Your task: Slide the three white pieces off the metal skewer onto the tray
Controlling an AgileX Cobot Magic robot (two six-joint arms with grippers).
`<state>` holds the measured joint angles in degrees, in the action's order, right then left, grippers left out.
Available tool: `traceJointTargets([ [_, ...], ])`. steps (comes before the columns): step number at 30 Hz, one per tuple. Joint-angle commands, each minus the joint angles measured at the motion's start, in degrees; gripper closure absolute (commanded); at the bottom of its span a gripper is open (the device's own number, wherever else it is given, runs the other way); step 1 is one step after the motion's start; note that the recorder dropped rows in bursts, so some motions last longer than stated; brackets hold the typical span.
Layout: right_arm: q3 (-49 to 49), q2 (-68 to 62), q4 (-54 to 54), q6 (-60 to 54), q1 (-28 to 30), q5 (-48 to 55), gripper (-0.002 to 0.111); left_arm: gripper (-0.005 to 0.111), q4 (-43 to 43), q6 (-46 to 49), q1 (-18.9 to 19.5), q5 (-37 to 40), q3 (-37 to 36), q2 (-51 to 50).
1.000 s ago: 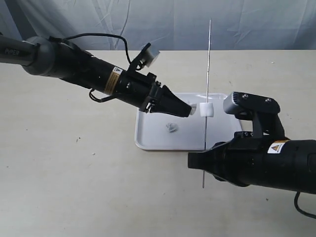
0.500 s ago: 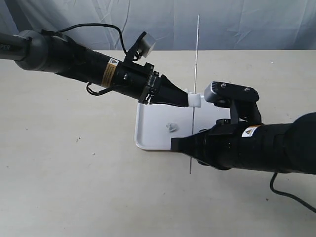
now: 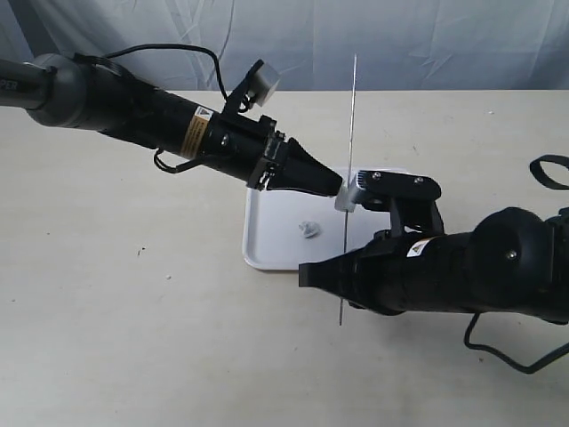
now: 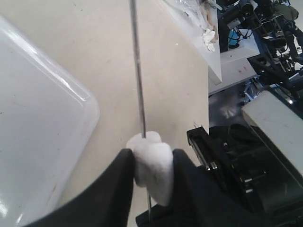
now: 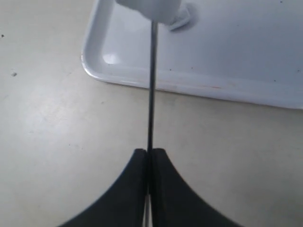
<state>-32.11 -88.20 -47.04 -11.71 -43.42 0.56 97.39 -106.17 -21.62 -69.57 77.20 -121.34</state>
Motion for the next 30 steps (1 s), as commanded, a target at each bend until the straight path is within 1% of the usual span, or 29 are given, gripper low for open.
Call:
traceJointTargets([
  [1, -0.3, -0.3, 0.4, -0.3, 0.1, -2.1, 0.109, 0.079, -0.3, 0.1, 0.1, -0.4, 0.3, 0.4],
  [4, -0.3, -0.3, 0.4, -0.3, 0.1, -2.3, 0.109, 0.079, -0.5, 0.2, 0.4, -0.4, 0.3, 0.4],
  [10, -0.3, -0.1, 0.0, -0.3, 0.1, -2.4, 0.109, 0.079, -0.7, 3.3, 0.8, 0.2, 0.3, 0.4],
  [13, -0.3, 0.0, 0.0, -0.3, 0.1, -3.6, 0.109, 0.079, -0.7, 3.7, 1.0, 6.6, 0.3, 0.4],
  [16, -0.4, 0.0, -1.5, -0.3, 0.1, -8.7, 0.109, 0.079, -1.0, 6.1, 1.0, 13.3, 0.3, 0.4],
  [17, -1.2, -0.3, -2.3, -0.3, 0.7, -10.7, 0.109, 0.080, -2.7, 9.8, 1.0, 17.6, 0.3, 0.4],
  [18, -2.0, -0.8, -2.3, -0.3, 1.8, -10.8, 0.109, 0.080, -3.9, 11.6, 1.0, 20.4, 0.3, 0.4],
  [19, -3.4, -1.6, -2.2, -0.3, 3.4, -9.3, 0.109, 0.082, -5.4, 12.7, 1.0, 24.7, 0.3, 0.4],
  [20, -4.1, -2.2, -1.8, -0.3, 4.7, -7.5, 0.109, 0.083, -5.1, 13.1, 1.0, 26.1, 0.4, 0.4],
  [21, -5.3, -3.7, -0.7, -0.3, 6.4, -4.4, 0.109, 0.084, -4.1, 13.6, 1.0, 26.2, 0.4, 0.4],
  [22, -5.5, -4.6, -0.2, -0.3, 7.0, -3.6, 0.109, 0.085, -3.8, 13.6, 1.0, 26.1, 0.4, 0.4],
  [28, -6.5, -11.1, 0.3, -0.3, 7.0, -3.9, 0.109, 0.085, -3.1, 13.5, 1.0, 26.1, 0.4, 0.4],
  [30, -6.5, -11.4, 0.3, -0.3, 7.0, -3.8, 0.109, 0.085, -2.0, 13.1, 1.0, 25.9, 0.4, 0.4],
])
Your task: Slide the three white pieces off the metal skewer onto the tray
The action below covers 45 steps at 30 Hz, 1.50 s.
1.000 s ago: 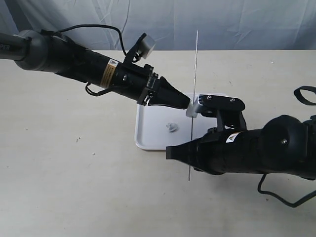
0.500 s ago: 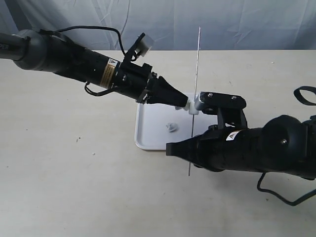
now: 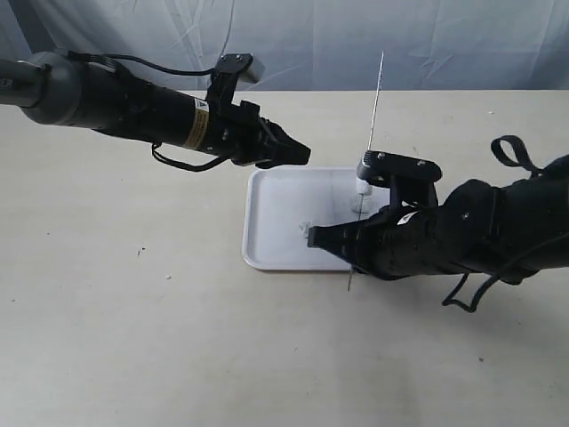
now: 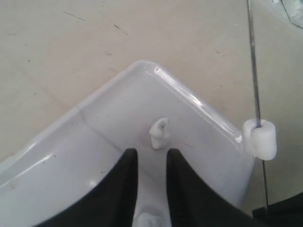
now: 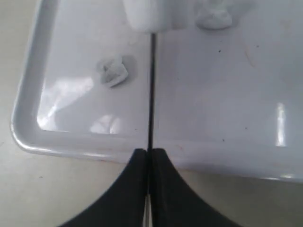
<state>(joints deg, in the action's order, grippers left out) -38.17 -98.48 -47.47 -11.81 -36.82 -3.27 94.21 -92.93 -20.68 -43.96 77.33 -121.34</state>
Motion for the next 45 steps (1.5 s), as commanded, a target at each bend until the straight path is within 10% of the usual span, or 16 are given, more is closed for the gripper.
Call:
traceJointTargets([
  [1, -0.5, -0.8, 0.7, -0.2, 0.4, 0.0, 0.109, 0.085, 1.3, -0.5, 0.0, 0.1, 0.3, 0.4],
  [10, -0.5, 10.8, 7.4, -0.2, 0.4, 10.3, 0.109, 0.084, -5.0, -8.8, 2.2, -26.0, 0.3, 0.7],
  [45, -0.5, 20.4, 8.5, -0.5, 0.2, 19.2, 0.109, 0.084, -0.6, -16.0, -1.7, -26.0, -0.2, 7.0],
])
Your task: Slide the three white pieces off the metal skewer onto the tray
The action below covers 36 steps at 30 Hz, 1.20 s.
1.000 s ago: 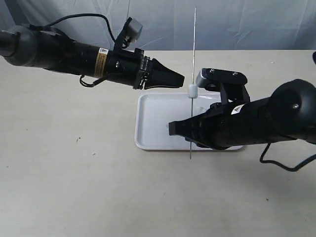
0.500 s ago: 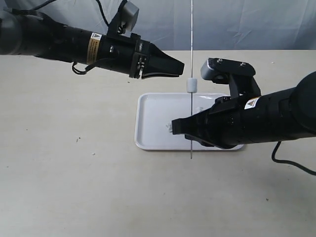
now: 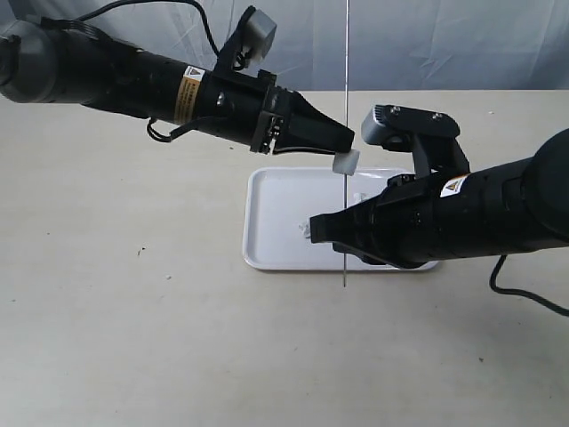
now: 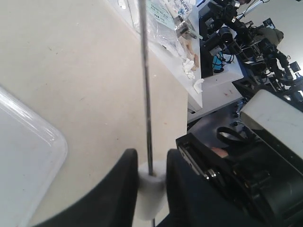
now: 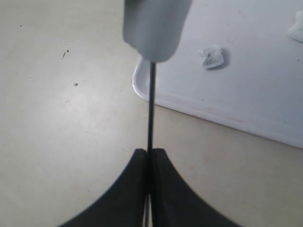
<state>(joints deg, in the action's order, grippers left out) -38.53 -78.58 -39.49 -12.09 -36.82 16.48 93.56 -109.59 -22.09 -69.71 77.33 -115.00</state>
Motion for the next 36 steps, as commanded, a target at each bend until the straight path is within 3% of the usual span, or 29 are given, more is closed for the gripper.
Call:
traceJointTargets([
  [1, -0.1, 0.5, 0.6, -0.3, 0.2, -0.7, 0.109, 0.084, 0.0, 0.7, -0.1, -0.3, -0.2, 0.7],
  [13, -0.1, 0.0, 0.7, -0.3, 0.2, -1.4, 0.109, 0.084, -0.9, 1.0, 2.6, -0.3, -0.2, 1.0],
  [21, -0.1, -0.5, 2.0, -0.3, 0.3, -3.6, 0.109, 0.056, 3.3, -1.4, 2.6, -0.3, -0.2, 1.0],
  [36, -0.1, -1.2, 1.6, -0.3, 0.3, -4.6, 0.109, 0.055, 4.9, -0.9, -0.1, -0.3, -0.2, 2.4],
])
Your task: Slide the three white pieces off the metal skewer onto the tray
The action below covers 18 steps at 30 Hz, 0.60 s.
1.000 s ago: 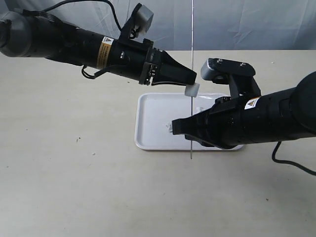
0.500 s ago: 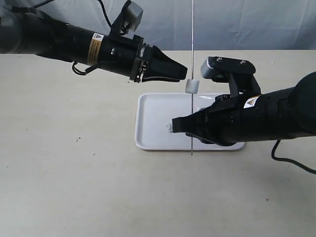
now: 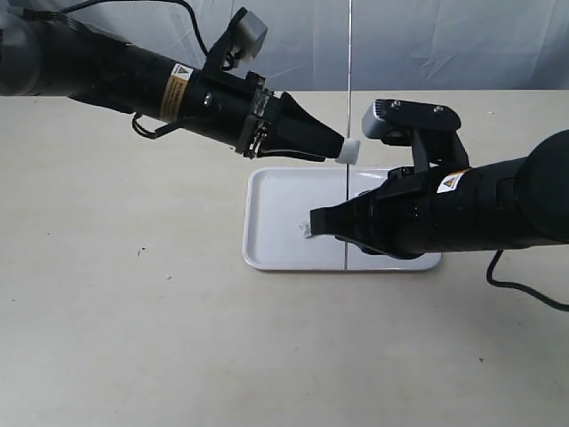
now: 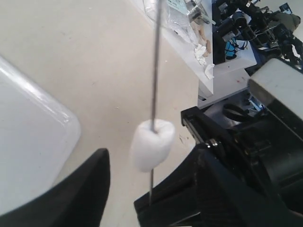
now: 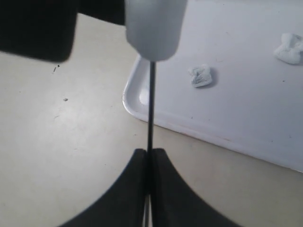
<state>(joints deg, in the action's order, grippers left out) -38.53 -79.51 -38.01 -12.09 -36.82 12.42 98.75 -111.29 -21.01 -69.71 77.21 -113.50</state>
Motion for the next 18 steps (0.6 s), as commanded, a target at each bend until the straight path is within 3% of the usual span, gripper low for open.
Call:
traceJointTargets([
  [1, -0.1, -0.2, -0.1, -0.3, 0.3, -0.3, 0.109, 0.055, -0.3, 0.8, -1.3, -0.3, -0.1, 0.9],
  [18, -0.1, -0.1, -4.1, -1.0, 0.2, 2.5, 0.109, 0.055, -0.6, 4.5, -2.1, -0.3, -0.1, 0.8],
])
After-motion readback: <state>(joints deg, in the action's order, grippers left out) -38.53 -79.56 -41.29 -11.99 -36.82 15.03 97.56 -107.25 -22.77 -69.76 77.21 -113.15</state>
